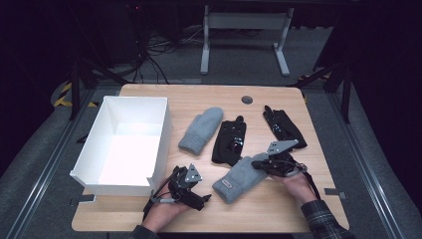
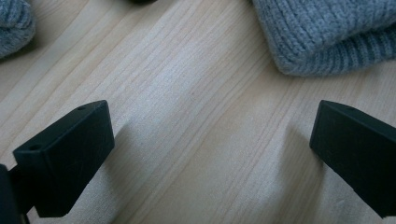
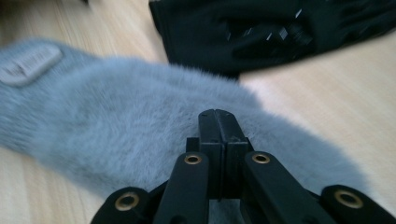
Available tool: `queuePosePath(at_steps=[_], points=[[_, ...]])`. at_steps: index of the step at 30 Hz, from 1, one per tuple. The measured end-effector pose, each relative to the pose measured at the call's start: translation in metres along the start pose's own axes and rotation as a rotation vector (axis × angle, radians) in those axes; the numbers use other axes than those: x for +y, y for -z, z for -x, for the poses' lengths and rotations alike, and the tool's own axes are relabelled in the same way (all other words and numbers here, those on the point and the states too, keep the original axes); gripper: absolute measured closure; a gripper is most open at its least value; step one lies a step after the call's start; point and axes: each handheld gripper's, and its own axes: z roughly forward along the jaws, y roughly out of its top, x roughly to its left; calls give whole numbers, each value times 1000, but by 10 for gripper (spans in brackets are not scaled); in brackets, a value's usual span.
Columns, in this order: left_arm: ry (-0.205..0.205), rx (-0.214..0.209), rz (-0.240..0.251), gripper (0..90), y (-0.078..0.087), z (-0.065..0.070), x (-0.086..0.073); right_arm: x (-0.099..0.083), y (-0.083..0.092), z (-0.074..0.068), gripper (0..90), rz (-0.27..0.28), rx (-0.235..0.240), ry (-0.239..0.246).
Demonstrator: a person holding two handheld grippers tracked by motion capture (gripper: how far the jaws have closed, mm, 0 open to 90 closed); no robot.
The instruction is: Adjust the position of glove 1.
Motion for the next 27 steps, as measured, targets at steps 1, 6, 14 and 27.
queuePosePath(at_steps=[1, 6, 14, 27], points=[[3, 0, 2, 2, 0, 0, 0, -1, -2, -1, 900, 4, 13, -3], [1, -1, 1, 2, 0, 0, 0, -4, -1, -6, 900, 1, 26, -5], [2, -2, 0, 2, 0, 1, 0, -6, 3, -22, 900, -16, 48, 14], [-3, -2, 0, 2, 0, 0, 0, -11, 25, -22, 695, 31, 11, -39]])
